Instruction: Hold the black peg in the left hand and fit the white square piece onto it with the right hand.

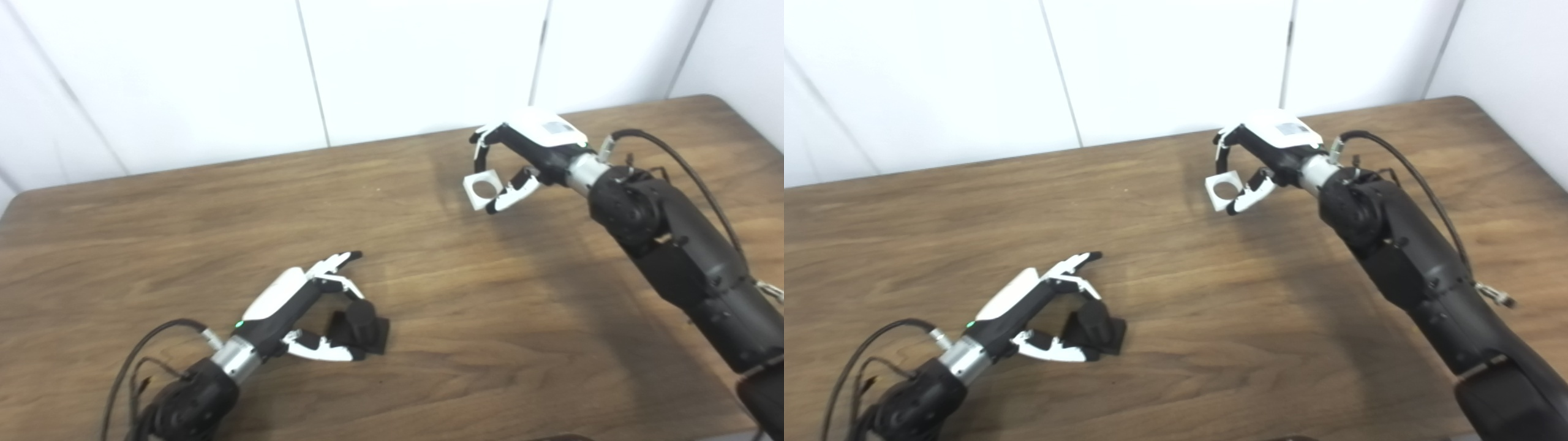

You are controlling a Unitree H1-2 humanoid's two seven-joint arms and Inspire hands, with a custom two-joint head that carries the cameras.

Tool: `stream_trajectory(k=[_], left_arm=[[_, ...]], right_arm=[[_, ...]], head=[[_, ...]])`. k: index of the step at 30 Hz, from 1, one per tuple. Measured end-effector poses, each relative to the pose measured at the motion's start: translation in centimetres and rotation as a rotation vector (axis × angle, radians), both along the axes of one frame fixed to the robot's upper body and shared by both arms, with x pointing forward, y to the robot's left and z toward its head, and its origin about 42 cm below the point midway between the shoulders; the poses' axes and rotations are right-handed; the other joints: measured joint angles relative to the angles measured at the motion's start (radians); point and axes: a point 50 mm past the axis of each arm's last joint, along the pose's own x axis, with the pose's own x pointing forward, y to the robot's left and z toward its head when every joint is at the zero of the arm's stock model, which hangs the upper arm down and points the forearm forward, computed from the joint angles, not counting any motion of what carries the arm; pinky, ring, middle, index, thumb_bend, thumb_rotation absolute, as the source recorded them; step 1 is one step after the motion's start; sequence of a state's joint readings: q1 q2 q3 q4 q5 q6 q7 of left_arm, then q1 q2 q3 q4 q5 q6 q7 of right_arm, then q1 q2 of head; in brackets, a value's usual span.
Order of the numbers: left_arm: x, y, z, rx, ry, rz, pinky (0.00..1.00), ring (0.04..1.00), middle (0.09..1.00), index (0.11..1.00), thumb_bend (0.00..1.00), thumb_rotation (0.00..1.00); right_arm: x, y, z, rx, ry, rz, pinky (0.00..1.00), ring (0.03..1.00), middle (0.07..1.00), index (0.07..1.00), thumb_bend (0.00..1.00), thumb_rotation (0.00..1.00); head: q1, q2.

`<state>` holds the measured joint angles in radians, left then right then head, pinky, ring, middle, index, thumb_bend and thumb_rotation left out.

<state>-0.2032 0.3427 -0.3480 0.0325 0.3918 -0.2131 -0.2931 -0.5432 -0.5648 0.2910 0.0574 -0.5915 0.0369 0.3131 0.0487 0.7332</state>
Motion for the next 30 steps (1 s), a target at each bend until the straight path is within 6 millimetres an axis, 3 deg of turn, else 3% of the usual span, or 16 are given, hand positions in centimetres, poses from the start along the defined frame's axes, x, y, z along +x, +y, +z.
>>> stream_trajectory(k=[6, 13, 23, 30], left_arm=[[0.1, -1.0, -0.1, -0.002, -0.003, 0.009, 1.0, 1.0, 1.0, 0.49, 0.52, 0.08], [0.5, -1.9, 0.2, 0.013, -0.011, 0.004, 1.0, 1.0, 1.0, 0.491, 0.52, 0.08], [0.5, -2.5, 0.1, 0.01, -0.003, 0.012, 1.0, 1.0, 1.0, 0.491, 0.52, 0.08], [0.6, -2.7, 0.2, 0.012, -0.001, 0.01, 1.0, 1.0, 1.0, 0.491, 0.52, 0.08]], right_arm=[[-0.9, 0.2, 1.0, 0.081, 0.027, 0.063, 0.74, 0.856, 0.826, 0.481, 0.51, 0.13], [-2.5, 1.2, 2.5, 0.119, 0.023, 0.154, 0.7, 0.853, 0.82, 0.481, 0.51, 0.13], [-4.9, 3.2, 4.2, 0.118, 0.017, 0.284, 0.72, 0.851, 0.809, 0.481, 0.52, 0.13], [-5.8, 4.4, 4.1, 0.134, 0.041, 0.348, 0.69, 0.837, 0.8, 0.481, 0.52, 0.13]], head=[[0.077, 0.012], [0.141, 0.025], [0.158, 0.034], [0.157, 0.037]])
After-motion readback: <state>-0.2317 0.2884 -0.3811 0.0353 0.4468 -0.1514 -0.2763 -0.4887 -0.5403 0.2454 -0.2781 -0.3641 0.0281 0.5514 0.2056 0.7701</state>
